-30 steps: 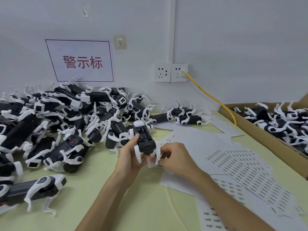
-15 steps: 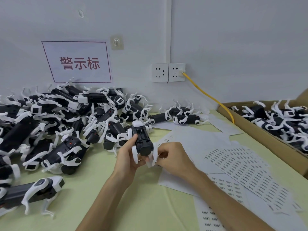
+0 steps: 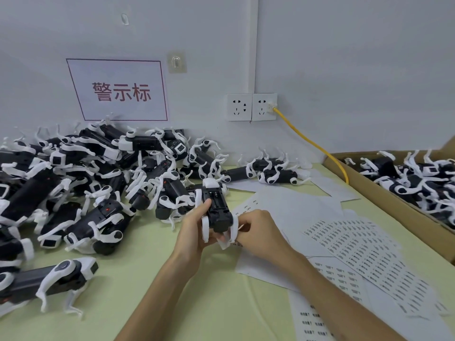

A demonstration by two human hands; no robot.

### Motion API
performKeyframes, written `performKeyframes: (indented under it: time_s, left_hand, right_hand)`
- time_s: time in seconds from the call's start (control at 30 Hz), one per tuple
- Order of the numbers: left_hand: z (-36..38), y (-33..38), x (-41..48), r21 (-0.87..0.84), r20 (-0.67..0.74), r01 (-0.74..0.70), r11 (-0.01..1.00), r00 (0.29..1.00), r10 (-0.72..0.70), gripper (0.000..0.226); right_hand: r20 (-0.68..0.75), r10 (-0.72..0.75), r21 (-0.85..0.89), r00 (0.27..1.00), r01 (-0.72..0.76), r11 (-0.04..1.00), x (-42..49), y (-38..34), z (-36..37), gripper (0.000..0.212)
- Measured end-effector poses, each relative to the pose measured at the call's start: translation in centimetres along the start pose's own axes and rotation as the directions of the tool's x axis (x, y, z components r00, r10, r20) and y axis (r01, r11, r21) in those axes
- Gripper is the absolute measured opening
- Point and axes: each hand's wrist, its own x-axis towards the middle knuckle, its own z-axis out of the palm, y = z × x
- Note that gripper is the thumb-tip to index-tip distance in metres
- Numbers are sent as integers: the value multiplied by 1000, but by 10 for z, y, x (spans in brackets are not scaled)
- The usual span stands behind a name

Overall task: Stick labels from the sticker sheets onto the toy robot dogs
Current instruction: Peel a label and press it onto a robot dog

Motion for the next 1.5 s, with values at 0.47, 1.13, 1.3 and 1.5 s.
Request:
performKeyframes:
  time_s: [0.47, 1.13, 1.3, 1.5]
  left_hand:
    - [-3, -6, 9, 88, -190, -67, 994, 978, 83, 40]
    - [-13, 9, 3, -453, -26, 25, 891, 999, -41, 44]
    - [-13, 10, 1, -455, 12, 37, 890, 999, -35, 41]
    - [-12, 9, 3, -441, -29, 5, 897, 999, -20, 41]
  right_hand:
    - [-48, 36, 33, 998, -35, 999, 1, 6, -2, 20]
    - [-87, -62, 179, 994, 77, 981, -1, -4, -9, 15]
    - [-76, -73, 179, 994, 86, 980, -1, -3, -8, 14]
    - [-93, -55, 170, 994, 71, 983, 1, 1, -8, 14]
